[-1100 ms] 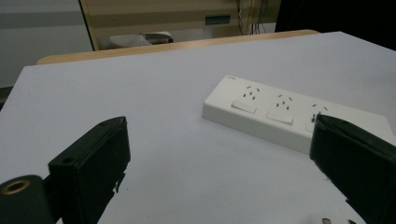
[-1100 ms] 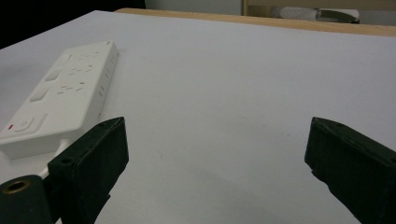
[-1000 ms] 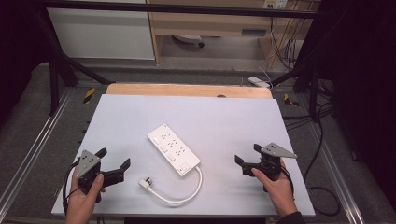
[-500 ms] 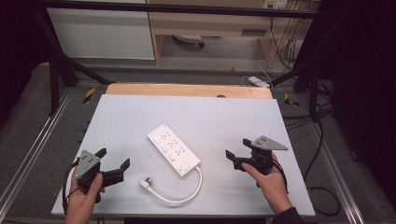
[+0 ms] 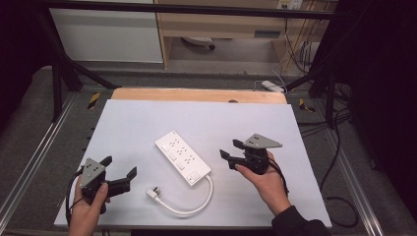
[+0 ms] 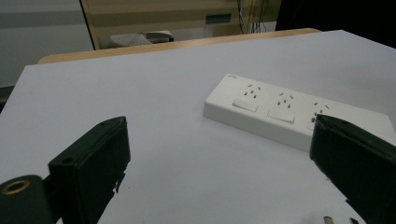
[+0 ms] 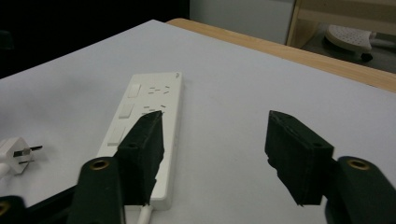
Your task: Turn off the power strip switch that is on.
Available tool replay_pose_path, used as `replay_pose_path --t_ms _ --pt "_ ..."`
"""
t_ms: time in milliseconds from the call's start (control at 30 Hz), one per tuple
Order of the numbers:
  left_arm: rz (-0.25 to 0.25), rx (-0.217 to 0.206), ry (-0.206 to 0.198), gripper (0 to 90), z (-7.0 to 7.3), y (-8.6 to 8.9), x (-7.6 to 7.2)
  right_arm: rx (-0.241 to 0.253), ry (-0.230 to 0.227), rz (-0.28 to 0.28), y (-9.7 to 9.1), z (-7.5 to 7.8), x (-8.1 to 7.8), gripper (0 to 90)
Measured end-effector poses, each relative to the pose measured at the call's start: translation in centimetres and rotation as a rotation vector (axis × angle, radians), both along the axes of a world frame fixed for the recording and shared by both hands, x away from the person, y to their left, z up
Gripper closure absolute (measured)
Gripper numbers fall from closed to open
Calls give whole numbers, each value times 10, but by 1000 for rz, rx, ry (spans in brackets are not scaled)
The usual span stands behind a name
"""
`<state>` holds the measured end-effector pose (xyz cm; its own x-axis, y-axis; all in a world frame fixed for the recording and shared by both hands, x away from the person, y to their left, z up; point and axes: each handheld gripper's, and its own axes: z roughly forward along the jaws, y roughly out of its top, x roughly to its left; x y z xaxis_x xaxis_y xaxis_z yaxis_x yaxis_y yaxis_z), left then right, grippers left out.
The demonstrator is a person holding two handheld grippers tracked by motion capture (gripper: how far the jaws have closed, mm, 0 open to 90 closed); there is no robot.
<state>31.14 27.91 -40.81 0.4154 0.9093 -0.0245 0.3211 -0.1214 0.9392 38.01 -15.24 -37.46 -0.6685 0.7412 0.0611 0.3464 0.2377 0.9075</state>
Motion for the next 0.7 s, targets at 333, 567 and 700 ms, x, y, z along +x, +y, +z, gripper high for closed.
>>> replay_pose_path --t_ms 333,567,700 --pt "2 -9 7 49 -1 0 1 -31 -6 81 34 0 6 704" --pt "3 -19 12 52 -1 1 2 4 -11 117 50 0 15 866" --pt "0 -14 5 50 0 1 1 24 -12 118 58 -1 19 900"
